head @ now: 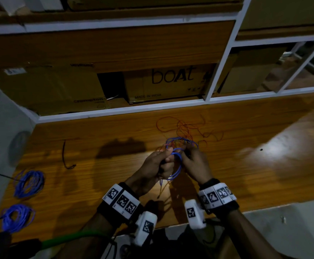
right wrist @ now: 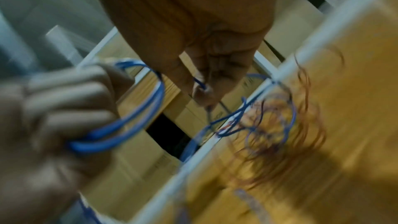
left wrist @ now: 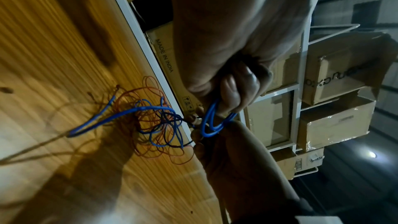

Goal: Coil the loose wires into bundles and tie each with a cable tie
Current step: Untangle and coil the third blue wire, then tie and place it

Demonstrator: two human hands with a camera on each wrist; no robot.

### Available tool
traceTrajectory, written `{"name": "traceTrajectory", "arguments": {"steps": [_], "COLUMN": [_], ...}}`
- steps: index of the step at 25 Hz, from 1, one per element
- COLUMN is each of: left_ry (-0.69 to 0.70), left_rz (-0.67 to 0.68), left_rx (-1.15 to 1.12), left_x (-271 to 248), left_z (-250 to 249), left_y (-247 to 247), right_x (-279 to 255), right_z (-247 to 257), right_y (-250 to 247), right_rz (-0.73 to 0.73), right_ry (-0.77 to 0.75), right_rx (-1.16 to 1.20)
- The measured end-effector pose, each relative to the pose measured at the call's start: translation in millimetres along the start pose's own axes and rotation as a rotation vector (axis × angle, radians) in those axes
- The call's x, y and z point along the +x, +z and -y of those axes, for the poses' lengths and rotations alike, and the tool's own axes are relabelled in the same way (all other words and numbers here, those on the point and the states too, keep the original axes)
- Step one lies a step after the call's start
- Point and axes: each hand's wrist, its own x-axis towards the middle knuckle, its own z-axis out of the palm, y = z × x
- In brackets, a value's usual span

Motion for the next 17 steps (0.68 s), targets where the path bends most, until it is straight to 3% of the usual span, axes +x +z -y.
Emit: {"name": "traceTrajectory", "arguments": {"steps": [2,8,11,14,17], "left_ry": [-0.017,0.063,0.122,0.233,0.255], "left_rz": [0.023,0.095,0.141,0.094,0.05], "left_rx": [-0.061,-0.07,-0.044,0.069,0.104], "left_x": [-4,-30,-48,-62,-67], "left_z": [-6,-29,-50,-68,-65], "left_y": [3,13,10,1,-3], "right_x": [4,16,30,55,96], "right_z": [-1,-32,-59,-73,-87], "right_y": [0,14,7,-17,-49], "right_rz": [0.036,0.082,0.107,0.065,-0.024], "right_ry": [0.013,-0.033,0.066,0.143,0.189], "right_rx": [0.055,-0.089,-0.2,-0.292,-0.376]}}
